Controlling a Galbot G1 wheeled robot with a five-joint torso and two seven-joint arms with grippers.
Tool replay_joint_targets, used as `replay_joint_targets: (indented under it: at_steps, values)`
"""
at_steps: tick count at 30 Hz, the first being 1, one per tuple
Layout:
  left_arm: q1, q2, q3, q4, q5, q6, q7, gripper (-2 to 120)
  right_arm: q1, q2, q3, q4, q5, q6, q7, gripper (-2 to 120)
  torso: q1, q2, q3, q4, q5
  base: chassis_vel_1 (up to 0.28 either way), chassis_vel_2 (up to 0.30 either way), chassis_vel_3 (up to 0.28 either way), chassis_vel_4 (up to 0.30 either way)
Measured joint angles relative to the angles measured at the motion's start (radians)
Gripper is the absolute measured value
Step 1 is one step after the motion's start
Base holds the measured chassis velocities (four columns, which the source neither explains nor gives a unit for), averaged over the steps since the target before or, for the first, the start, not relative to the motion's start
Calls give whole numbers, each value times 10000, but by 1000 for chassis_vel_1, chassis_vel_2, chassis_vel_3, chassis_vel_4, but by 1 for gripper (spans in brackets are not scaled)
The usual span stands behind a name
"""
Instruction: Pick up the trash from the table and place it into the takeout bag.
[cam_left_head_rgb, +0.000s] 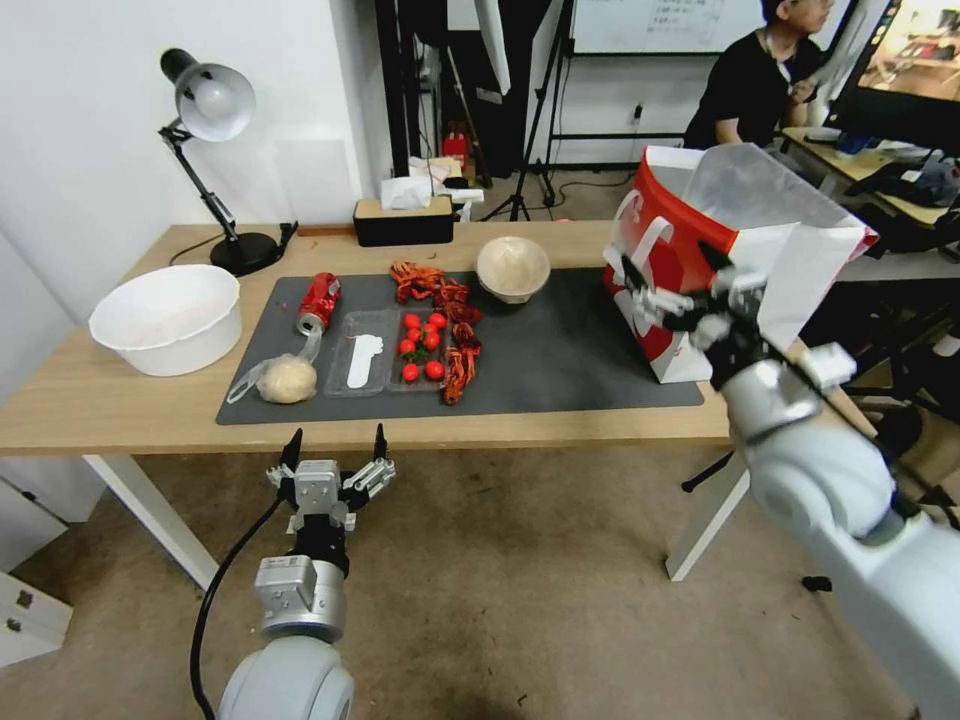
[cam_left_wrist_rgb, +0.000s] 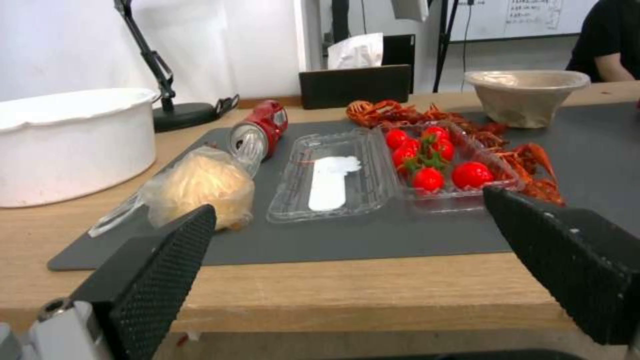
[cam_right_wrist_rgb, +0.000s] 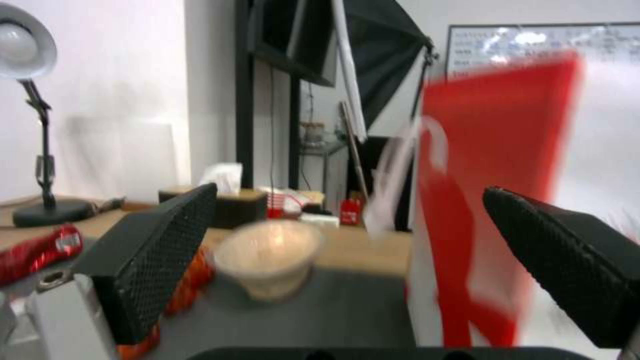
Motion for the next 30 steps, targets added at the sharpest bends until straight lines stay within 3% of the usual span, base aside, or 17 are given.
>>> replay_joint_targets:
  at_steps: [2, 3, 5, 6, 8, 9, 12, 30]
  values:
    - [36, -10, 8, 29, 5, -64, 8, 100, -1928, 486, 724, 239, -734, 767, -378, 100, 0, 0, -1, 0, 0, 0, 0, 0, 0]
    - [36, -10, 8, 29, 5, -64, 8, 100, -1928, 486, 724, 239, -734, 767, -378, 100, 0, 0, -1, 0, 0, 0, 0, 0, 0]
    - [61, 4, 7, 30, 5, -99, 13, 100, -3541, 1241, 1350, 272, -1440, 1490, -655, 100, -1, 0, -1, 1, -3, 0, 0, 0, 0]
    - [61, 4, 7, 30, 5, -99, 13, 100, -3541, 1241, 1350, 272, -1440, 1490, -655, 100, -1, 0, -1, 1, -3, 0, 0, 0, 0]
    - [69, 35, 2, 13, 1, -106, 20, 100, -4964, 2065, 1734, 283, -2007, 2086, -836, 100, -1, 0, -1, 1, -2, 0, 0, 0, 0]
    - [69, 35, 2, 13, 1, -106, 20, 100, -4964, 2065, 1734, 283, -2007, 2086, -836, 100, -1, 0, -1, 1, -2, 0, 0, 0, 0]
    - [136, 69, 11, -30, -4, -136, 20, 100, -6292, 3004, 1761, 187, -2593, 2727, -970, 100, -1, -1, -1, 1, -1, 0, 0, 0, 0]
    - [273, 112, 27, -137, -5, -211, 28, 100, -6625, 3549, 1246, -174, -3041, 2988, -1003, 100, -1, -1, 1, 2, 0, 0, 0, 0, 0]
